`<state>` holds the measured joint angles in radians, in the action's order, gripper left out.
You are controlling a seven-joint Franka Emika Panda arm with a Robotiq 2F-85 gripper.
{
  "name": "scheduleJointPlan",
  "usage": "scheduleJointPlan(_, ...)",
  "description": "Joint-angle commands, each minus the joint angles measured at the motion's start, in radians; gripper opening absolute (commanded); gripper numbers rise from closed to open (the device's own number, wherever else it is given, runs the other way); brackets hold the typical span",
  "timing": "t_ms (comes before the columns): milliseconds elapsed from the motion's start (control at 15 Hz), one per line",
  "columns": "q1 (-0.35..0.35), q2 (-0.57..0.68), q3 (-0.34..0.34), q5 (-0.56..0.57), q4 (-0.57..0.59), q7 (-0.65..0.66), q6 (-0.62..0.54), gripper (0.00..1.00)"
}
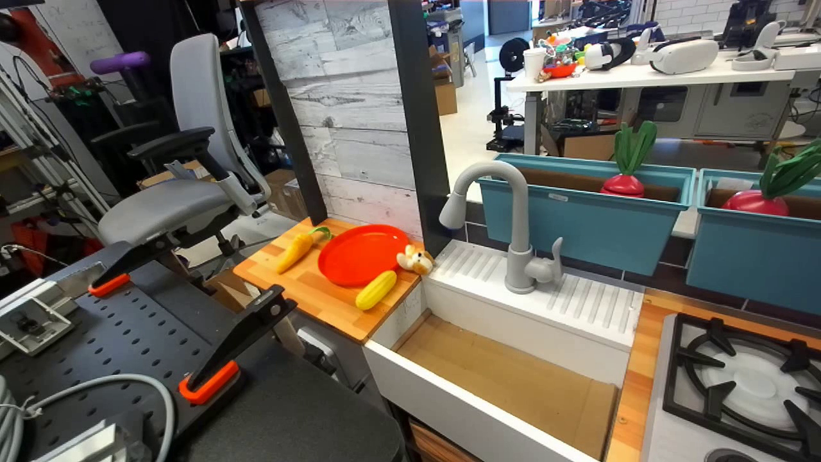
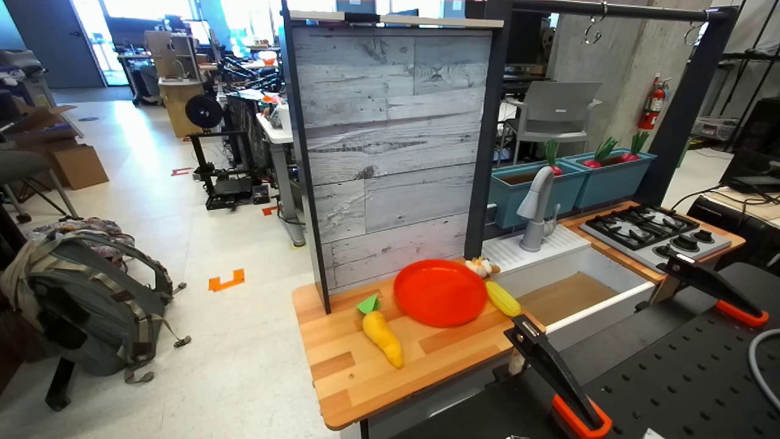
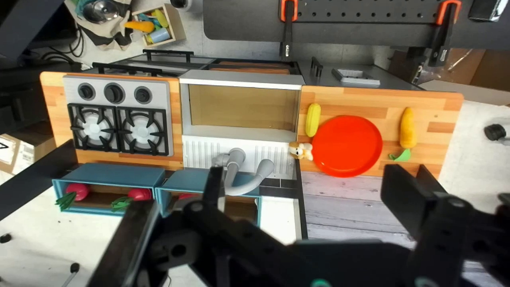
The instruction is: Put the brown doll on the orange plate
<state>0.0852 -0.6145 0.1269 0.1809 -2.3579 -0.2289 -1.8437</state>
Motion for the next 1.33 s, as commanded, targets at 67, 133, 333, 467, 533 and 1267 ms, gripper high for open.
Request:
scheduleJointPlan(67,-0.014,0.123,0.029,-0.025,-0.005,-0.007,-0.154,1.0)
scheduleJointPlan(133,-0.016,0.15,0.027,-0.033,-0.009,-0.008,-0.187,1.0)
scheduleJointPlan(333,-0.027,0.232,0.038,-0.099,-0.025,-0.027,-0.297,1.0)
scheduleJointPlan(467,-0.036,0.301,0.044,-0.159,-0.029,-0.056,-0.338,1.0)
scheduleJointPlan(533,-0.04,0.341,0.047,-0.193,-0.028,-0.074,-0.357,1.0)
scheduleJointPlan(1267,0.0,0.755,-0.001,-0.583,0.024,-0.313,-0.545,1.0)
